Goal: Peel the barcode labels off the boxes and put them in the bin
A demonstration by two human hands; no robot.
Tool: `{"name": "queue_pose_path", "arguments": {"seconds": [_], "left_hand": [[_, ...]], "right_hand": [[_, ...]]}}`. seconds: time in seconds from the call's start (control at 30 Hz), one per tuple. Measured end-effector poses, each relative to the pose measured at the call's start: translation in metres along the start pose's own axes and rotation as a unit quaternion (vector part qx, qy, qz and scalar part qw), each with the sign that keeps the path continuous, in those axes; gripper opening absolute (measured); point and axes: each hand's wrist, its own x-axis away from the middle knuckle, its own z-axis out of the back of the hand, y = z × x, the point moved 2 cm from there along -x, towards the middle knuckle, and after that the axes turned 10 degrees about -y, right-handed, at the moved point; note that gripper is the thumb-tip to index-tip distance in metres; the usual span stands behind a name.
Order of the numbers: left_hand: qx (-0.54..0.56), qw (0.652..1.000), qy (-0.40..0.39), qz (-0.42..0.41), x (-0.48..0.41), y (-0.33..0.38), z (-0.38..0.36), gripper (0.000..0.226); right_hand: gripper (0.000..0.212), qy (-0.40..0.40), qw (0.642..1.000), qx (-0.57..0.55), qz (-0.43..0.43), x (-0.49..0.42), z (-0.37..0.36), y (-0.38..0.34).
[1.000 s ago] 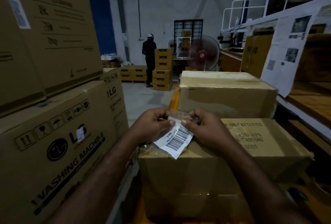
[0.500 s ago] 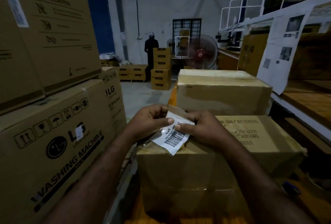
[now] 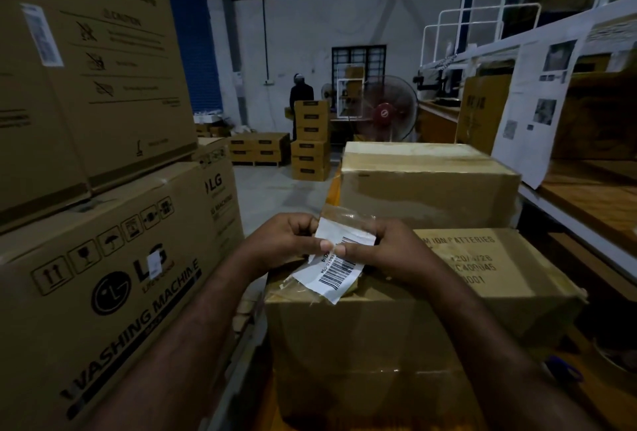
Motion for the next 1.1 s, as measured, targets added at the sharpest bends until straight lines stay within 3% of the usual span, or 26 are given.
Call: {"name": "queue_pose_path", "arguments": {"seconds": [0.27,0.37,0.5,0.67,0.77,0.93,1.1], "left_hand": [[0.042,0.999,-0.006,-0.020,-0.002,-0.003,0.004,0.010],[0.053,0.998,0.000,-0.030,-0.003,-0.004,0.006,0.010],[0.062,0.998,-0.006,-0.032,-0.004,-0.005,0.006,0.024],[-0.025,0.999,-0.033,0.016,-0.008,-0.005,0.007,0.050],[-0.048,0.996,-0.070,0.042,-0.010,-0.004,0.012,0.058],[-0.019,0.997,-0.071,0.040,-0.012,-0.005,0.014,0.048],[0.007,0.997,-0.068,0.030,-0.009,-0.003,0.016,0.040]], "right_hand": [[0.048,-0.056,0.998,0.030,-0.019,-0.004,-0.001,0.000],[0.044,-0.063,0.998,0.019,-0.020,-0.005,0.001,0.002],[0.021,-0.053,0.998,0.024,-0.015,-0.005,0.003,0.001],[0.029,-0.038,0.999,0.021,-0.001,-0.003,0.005,-0.001],[0.024,-0.036,0.999,0.025,0.003,-0.002,0.005,-0.001],[0.024,-0.025,0.999,-0.006,0.026,-0.004,0.007,-0.001],[0.049,-0.062,0.998,-0.015,0.004,-0.010,0.003,0.003]]}}
